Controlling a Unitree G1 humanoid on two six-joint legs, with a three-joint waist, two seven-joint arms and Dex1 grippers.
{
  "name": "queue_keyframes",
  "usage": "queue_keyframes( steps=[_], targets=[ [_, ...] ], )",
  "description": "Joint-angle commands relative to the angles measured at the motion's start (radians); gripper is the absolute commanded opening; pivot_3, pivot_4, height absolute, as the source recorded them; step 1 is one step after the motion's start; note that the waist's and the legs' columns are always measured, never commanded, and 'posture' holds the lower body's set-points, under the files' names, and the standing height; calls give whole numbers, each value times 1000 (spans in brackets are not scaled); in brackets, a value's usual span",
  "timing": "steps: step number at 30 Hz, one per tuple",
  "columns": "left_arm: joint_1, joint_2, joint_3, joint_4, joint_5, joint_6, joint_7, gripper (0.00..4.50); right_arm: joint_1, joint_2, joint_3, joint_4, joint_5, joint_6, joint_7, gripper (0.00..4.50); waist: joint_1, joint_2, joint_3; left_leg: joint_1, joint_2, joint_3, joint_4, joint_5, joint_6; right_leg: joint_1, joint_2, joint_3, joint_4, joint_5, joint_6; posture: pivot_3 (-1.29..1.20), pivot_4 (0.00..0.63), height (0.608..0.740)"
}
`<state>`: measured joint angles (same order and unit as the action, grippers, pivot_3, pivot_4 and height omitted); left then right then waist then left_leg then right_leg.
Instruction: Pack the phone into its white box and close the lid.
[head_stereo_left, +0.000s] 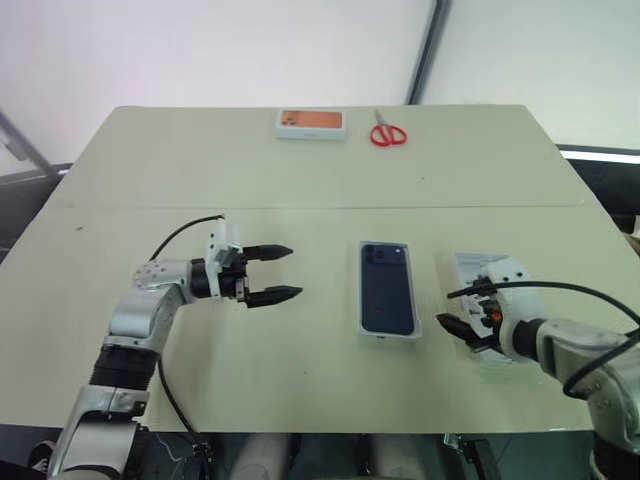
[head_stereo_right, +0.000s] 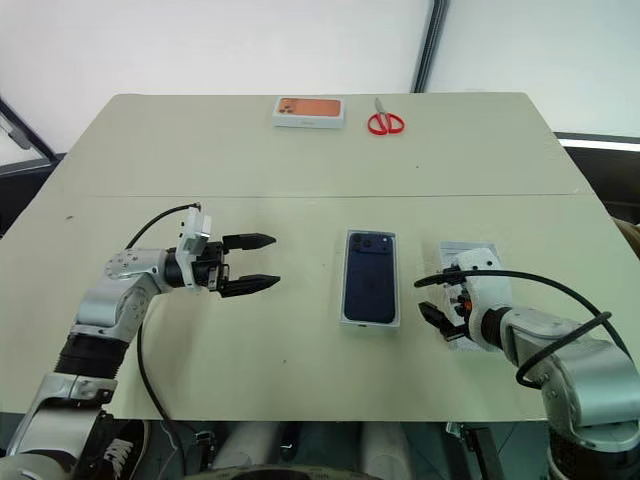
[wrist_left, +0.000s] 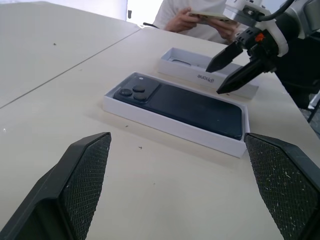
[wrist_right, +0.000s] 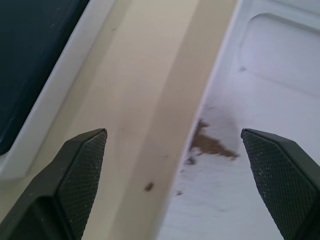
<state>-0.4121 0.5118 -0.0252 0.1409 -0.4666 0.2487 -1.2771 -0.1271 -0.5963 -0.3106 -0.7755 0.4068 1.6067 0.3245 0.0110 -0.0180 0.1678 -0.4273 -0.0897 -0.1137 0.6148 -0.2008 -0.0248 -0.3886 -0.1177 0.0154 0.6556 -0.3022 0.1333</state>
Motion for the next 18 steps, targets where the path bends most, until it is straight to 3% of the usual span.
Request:
queue_keyframes(
  steps=[1,8,9,11,18],
  targets=[
    [5,0,12,-43,-20,5,6,4487,-5,-16,32,-30,-28,8,-50,4492,-1,0,0,0,0,0,0,0,0,0,0,0,0,0,0,0,150,740],
    [19,-5,13,-73,-21,18,34,4487,-23,51,59,-25,-30,8,-109,4492,-1,0,0,0,0,0,0,0,0,0,1,0,0,0,0,0,150,740],
    [21,-7,11,-77,-20,18,37,4499,-17,51,74,-27,-35,8,-118,4253,-2,0,0,0,0,0,0,0,0,0,1,0,0,0,0,0,150,740],
    [21,-9,10,-85,-21,23,43,4500,-4,52,96,-28,-57,8,-149,3673,-2,0,0,0,0,0,0,0,0,0,1,0,0,0,0,0,150,740],
    [15,-8,14,-101,-27,56,55,4500,-4,150,96,-2,-134,8,-262,62,-1,0,0,1,0,0,0,0,0,1,1,0,0,0,0,0,150,740]
  ],
)
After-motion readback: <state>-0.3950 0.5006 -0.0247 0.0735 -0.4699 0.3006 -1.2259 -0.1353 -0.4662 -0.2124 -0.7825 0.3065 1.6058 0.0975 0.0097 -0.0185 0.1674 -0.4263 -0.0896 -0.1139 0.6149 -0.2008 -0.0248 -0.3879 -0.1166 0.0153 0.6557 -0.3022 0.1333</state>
